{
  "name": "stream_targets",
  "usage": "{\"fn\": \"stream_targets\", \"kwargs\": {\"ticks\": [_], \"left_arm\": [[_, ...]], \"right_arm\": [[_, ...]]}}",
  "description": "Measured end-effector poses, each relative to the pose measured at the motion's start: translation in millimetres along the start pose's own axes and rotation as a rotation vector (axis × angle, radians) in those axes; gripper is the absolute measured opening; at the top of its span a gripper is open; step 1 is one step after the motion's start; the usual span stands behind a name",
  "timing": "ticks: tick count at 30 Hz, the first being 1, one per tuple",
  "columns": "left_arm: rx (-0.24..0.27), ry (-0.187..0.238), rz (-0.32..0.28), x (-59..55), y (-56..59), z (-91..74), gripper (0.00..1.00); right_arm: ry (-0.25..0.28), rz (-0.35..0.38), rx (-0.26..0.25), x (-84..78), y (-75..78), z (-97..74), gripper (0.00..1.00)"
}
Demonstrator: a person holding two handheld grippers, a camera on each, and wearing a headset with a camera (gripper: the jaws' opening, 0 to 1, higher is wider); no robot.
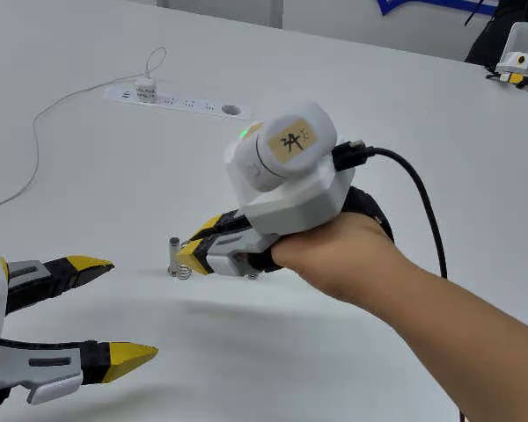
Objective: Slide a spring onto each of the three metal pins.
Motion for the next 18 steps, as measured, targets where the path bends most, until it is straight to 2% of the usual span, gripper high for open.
{"fn": "stream_targets", "kwargs": {"ticks": [10, 18], "left_arm": [[0.011, 0.001, -0.007, -1.3, -1.8, -1.5, 0.68], [0.018, 0.002, -0.012, -2.0, -3.3, -1.7, 0.68]], "right_arm": [[0.022, -0.015, -0.02, 17.1, 15.2, 1.1, 0.12], [0.021, -0.01, -0.023, 22.2, 23.7, 9.3, 0.12]]}}
Point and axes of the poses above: the centre of the closed fingertips' face, and the gripper's own axes: z roughly forward along the fingers, y roughly to its right, x roughly out of its top, the point moved 1 cm from there along -z, roughly backward along the fingers, and after that the axes turned 1 degree about x, right-handed, at the moved point
